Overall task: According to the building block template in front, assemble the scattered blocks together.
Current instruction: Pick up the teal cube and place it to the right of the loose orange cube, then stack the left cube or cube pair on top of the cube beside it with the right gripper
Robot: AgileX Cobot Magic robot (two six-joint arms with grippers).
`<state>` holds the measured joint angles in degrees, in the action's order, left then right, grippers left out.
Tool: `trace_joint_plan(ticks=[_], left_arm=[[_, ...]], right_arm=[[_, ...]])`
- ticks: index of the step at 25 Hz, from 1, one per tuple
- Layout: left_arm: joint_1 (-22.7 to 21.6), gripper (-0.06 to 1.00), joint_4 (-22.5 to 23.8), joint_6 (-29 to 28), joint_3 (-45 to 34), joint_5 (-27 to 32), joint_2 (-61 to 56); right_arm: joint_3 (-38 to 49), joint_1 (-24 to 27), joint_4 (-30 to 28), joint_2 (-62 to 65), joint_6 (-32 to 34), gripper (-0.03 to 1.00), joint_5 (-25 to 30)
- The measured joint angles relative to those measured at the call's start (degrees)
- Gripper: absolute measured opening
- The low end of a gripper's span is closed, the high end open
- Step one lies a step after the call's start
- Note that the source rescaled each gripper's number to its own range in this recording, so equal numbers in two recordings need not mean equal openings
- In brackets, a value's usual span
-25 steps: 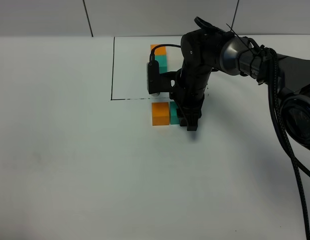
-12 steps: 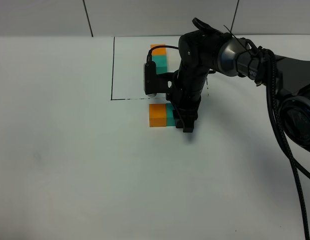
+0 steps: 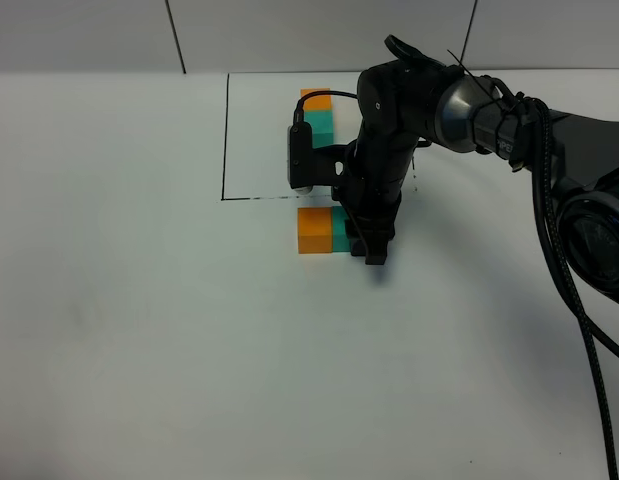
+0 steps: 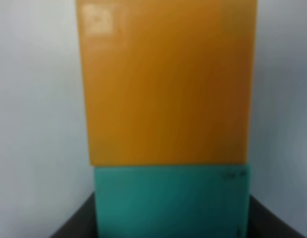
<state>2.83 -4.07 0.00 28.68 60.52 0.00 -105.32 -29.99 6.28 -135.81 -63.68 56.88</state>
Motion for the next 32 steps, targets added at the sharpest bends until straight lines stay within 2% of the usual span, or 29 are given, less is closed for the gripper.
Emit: trace_joint_plan(ticks=[2,8,10,12,17,20,24,28,32], left_arm=[[0.00,0.67,0.00,0.00,0.00,0.00,0.00],[0.00,0.67,0.00,0.00,0.00,0.00,0.00],[0.00,0.67,0.00,0.00,0.00,0.00,0.00],[0.00,0.67,0.00,0.00,0.00,0.00,0.00],[0.00,0.67,0.00,0.00,0.00,0.00,0.00],[0.00,0.67,0.00,0.00,0.00,0.00,0.00],[0.00,0.67,0.00,0.00,0.00,0.00,0.00],[0.00,0.67,0.00,0.00,0.00,0.00,0.00],[0.00,0.67,0.00,0.00,0.00,0.00,0.00]], right_arm=[[0.00,0.11,0.48,0.00,0.13,0.08,-0.10],[0.35,0.97,1.22,1.32,3.00,0.68,-2.34],[0.53,1.67,0.95,3.08,5.10,0.82,-2.11],[0.53,2.80,0.62,5.25,8.40,0.91,-1.03],[1.30,7.79,1.03,13.07,16.97,0.94,3.94],[6.88,11.64,1.67,19.78,19.14,0.94,2.17],[21.40,15.79,2.99,30.96,21.47,0.93,-8.65],[35.48,18.31,3.70,41.31,28.01,0.93,-19.92],[43.52,18.65,4.33,47.83,34.56,0.92,-26.21]])
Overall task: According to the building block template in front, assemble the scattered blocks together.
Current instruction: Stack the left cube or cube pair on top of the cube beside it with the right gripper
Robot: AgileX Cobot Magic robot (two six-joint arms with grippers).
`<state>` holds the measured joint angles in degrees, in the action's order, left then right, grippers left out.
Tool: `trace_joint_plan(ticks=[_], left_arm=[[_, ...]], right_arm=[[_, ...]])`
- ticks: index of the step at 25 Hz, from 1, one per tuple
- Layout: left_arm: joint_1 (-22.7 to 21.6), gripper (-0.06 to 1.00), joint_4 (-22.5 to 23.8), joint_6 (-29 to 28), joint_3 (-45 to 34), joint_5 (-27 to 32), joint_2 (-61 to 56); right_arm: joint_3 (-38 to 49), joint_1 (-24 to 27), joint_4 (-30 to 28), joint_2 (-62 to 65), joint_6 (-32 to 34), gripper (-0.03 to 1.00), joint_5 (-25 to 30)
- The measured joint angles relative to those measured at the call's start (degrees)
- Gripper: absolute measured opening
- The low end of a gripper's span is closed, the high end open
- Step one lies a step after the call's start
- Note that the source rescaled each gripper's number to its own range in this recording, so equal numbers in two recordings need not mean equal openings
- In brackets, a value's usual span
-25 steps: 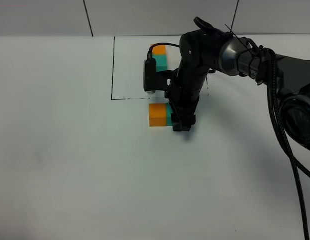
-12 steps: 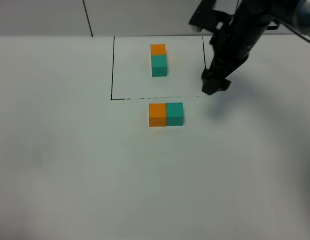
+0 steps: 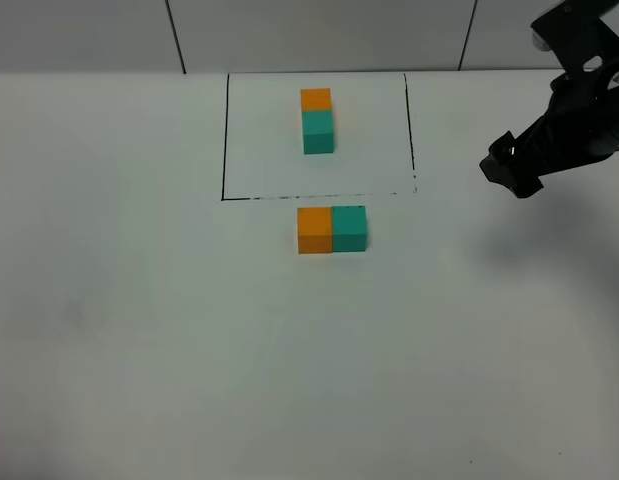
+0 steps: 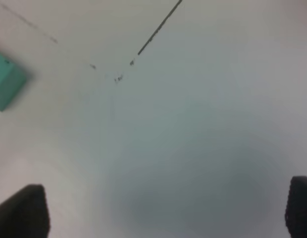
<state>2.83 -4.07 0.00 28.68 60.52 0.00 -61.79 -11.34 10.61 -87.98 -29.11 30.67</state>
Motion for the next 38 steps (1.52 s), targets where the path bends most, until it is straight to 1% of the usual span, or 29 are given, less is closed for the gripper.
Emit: trace_joint_plan(ticks=[5,7,9,12,17,21,22,24,27,29,31,38], left_arm=[[0.00,0.67,0.00,0.00,0.00,0.00,0.00],[0.00,0.67,0.00,0.00,0.00,0.00,0.00],[0.00,0.67,0.00,0.00,0.00,0.00,0.00],[0.00,0.67,0.00,0.00,0.00,0.00,0.00],[0.00,0.67,0.00,0.00,0.00,0.00,0.00],[0.00,0.67,0.00,0.00,0.00,0.00,0.00],[0.00,0.67,0.00,0.00,0.00,0.00,0.00],[0.00,0.67,0.00,0.00,0.00,0.00,0.00],[0.00,0.67,0.00,0.00,0.00,0.00,0.00],[0.00,0.67,0.00,0.00,0.00,0.00,0.00],[0.00,0.67,0.00,0.00,0.00,0.00,0.00],[0.00,0.67,0.00,0.00,0.00,0.00,0.00]], right_arm=[[2.37,0.11,-0.05,1.32,1.20,0.92,-1.78],[2.31,0.11,-0.05,0.91,-0.06,0.92,-2.34],[1.30,-0.28,-0.24,-0.35,-1.90,0.92,-1.69],[-4.08,-2.48,-1.31,-4.42,-4.20,0.92,2.80],[-20.11,-9.33,-4.07,-15.93,-9.51,0.92,11.45],[-33.42,-14.60,-4.48,-27.33,-14.78,0.92,19.93],[-37.27,-15.83,-4.51,-30.88,-16.01,0.92,22.75],[-42.77,-17.95,-4.51,-35.90,-17.37,0.92,26.98],[-49.77,-20.01,-4.51,-42.36,-18.32,0.91,31.79],[-53.02,-20.57,-4.46,-45.51,-18.61,0.90,33.63],[-54.44,-20.83,-4.46,-47.34,-18.84,0.87,34.72],[-54.83,-20.90,-4.47,-49.69,-19.63,0.80,35.91]])
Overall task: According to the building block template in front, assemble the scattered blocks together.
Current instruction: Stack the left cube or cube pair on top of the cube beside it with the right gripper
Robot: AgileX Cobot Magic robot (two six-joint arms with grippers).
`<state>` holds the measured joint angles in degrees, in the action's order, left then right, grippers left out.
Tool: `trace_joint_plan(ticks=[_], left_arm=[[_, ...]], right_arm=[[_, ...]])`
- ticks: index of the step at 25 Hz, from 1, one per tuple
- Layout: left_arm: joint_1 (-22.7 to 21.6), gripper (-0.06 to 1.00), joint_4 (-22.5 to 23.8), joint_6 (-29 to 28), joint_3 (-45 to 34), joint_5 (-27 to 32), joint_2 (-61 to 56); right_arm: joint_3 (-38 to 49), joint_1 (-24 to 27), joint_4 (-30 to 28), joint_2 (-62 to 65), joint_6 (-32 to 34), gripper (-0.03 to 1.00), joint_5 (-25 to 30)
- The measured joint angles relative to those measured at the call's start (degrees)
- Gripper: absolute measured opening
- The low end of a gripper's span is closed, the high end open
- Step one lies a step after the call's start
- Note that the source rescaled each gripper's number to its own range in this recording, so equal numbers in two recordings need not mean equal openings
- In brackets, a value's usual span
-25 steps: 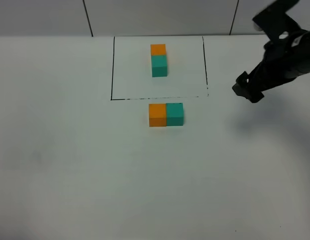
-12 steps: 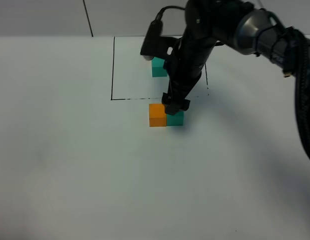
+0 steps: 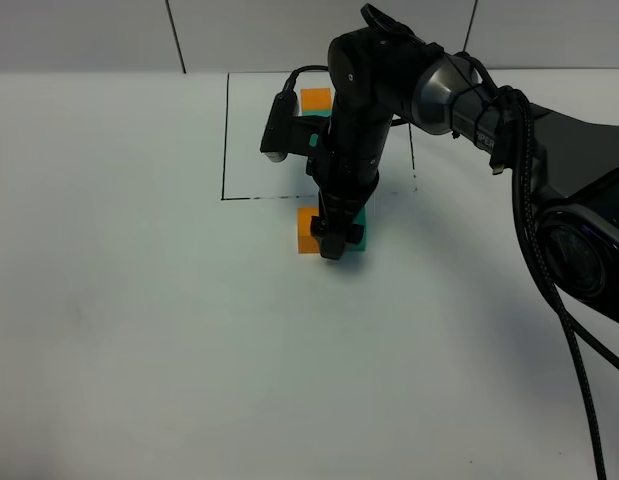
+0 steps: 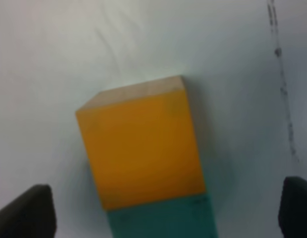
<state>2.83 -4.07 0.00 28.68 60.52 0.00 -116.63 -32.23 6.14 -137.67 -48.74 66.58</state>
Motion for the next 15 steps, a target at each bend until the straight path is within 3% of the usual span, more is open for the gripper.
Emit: trace_joint_plan(ticks=[15], left_arm=[[0.00,0.67,0.00,0.00,0.00,0.00,0.00]], right_arm=[[0.09,-1.36,-2.37,-0.86,-0.42,0.75,-1.62]])
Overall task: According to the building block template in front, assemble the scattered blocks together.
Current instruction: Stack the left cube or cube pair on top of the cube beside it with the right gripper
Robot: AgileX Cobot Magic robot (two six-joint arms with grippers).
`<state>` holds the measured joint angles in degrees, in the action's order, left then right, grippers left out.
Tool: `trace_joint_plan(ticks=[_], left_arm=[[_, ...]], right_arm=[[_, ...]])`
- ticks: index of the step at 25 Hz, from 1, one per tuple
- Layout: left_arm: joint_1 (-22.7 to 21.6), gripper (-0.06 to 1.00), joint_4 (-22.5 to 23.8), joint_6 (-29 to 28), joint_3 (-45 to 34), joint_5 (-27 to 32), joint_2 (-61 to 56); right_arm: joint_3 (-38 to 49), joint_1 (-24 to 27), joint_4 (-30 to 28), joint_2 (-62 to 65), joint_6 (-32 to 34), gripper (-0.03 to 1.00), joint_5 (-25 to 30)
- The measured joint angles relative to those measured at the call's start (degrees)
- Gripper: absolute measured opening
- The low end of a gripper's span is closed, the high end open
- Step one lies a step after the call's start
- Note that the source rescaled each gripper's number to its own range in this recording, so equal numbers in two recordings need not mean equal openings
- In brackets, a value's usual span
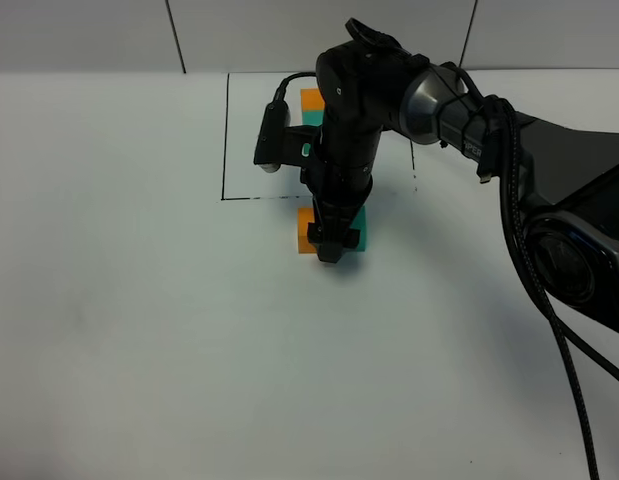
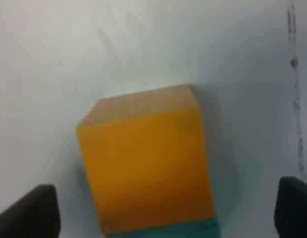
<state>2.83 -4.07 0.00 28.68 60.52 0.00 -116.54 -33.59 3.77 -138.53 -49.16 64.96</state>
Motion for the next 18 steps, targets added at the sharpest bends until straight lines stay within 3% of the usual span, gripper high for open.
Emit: trace_joint_plan(ticks=[12,15,18], left_arm=[[0.00,0.67,0.00,0.00,0.00,0.00,0.00],[0.00,0.67,0.00,0.00,0.00,0.00,0.00],[0.00,0.67,0.00,0.00,0.00,0.00,0.00]], right_arm=[[0.00,-0.30,-0.65,-2.38,-1.24,0.68,-0.24],[0.00,-0.36,-1.10,-2.40,-1.24,0.53,-0.51],[0.00,-0.36,-1.09,-2.40,-1.24,0.21,-0.28]])
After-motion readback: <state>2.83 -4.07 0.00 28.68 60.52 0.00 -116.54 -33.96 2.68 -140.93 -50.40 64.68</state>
